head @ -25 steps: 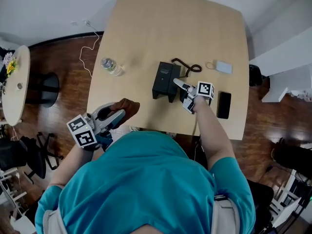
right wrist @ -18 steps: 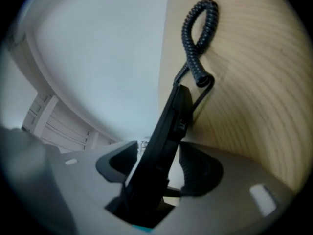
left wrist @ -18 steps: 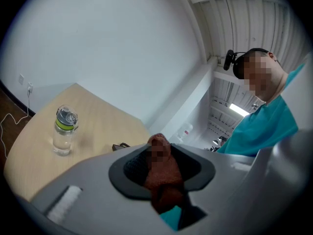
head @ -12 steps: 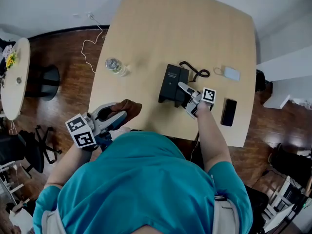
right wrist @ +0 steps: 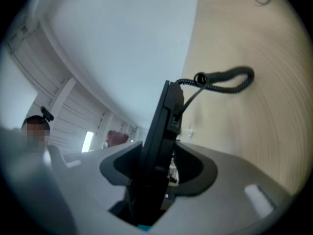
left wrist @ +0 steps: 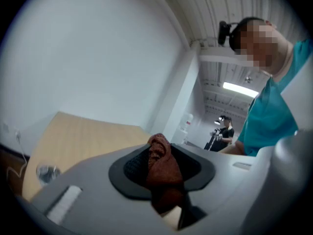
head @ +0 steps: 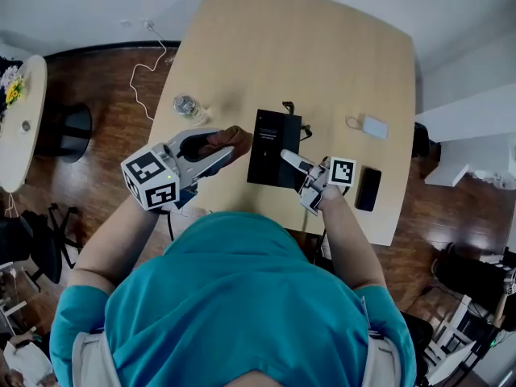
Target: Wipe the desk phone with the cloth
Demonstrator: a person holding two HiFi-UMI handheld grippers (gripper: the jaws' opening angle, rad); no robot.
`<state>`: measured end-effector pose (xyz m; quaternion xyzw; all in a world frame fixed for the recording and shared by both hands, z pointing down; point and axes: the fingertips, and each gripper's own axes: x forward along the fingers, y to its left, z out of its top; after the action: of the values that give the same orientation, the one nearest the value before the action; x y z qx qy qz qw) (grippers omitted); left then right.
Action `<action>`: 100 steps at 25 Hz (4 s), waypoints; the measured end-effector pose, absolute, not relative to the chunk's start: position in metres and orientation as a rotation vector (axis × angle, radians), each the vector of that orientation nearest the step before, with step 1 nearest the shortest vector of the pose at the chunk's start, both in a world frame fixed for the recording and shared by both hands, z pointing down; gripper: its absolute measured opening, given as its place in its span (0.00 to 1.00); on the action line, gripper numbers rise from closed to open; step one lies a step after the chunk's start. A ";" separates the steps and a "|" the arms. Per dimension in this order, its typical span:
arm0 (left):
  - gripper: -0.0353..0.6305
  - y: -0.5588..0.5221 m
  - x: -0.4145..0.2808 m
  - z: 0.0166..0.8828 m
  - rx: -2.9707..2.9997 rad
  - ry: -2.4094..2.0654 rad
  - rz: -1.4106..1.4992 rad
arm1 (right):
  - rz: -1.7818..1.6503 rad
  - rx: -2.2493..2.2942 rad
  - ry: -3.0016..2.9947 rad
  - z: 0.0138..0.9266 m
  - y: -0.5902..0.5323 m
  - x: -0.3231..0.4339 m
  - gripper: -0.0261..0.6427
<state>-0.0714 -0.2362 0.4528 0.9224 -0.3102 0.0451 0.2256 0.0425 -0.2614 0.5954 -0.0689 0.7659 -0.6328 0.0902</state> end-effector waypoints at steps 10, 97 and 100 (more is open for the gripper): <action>0.25 -0.293 0.003 0.456 2.857 -0.661 0.585 | -1.763 -0.054 2.358 0.506 -0.229 0.041 0.34; 0.25 -0.243 -0.051 0.421 2.554 -0.677 -0.012 | -1.205 0.125 2.286 0.396 -0.214 0.103 0.33; 0.25 -0.267 -0.053 0.383 2.623 -0.621 -0.050 | -1.236 0.134 2.474 0.429 -0.194 0.088 0.33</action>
<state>-0.0529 -0.2670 0.3829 0.9489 -0.2247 -0.0180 0.2210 0.0878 -0.1938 0.4286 0.0476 0.8780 -0.4387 0.1853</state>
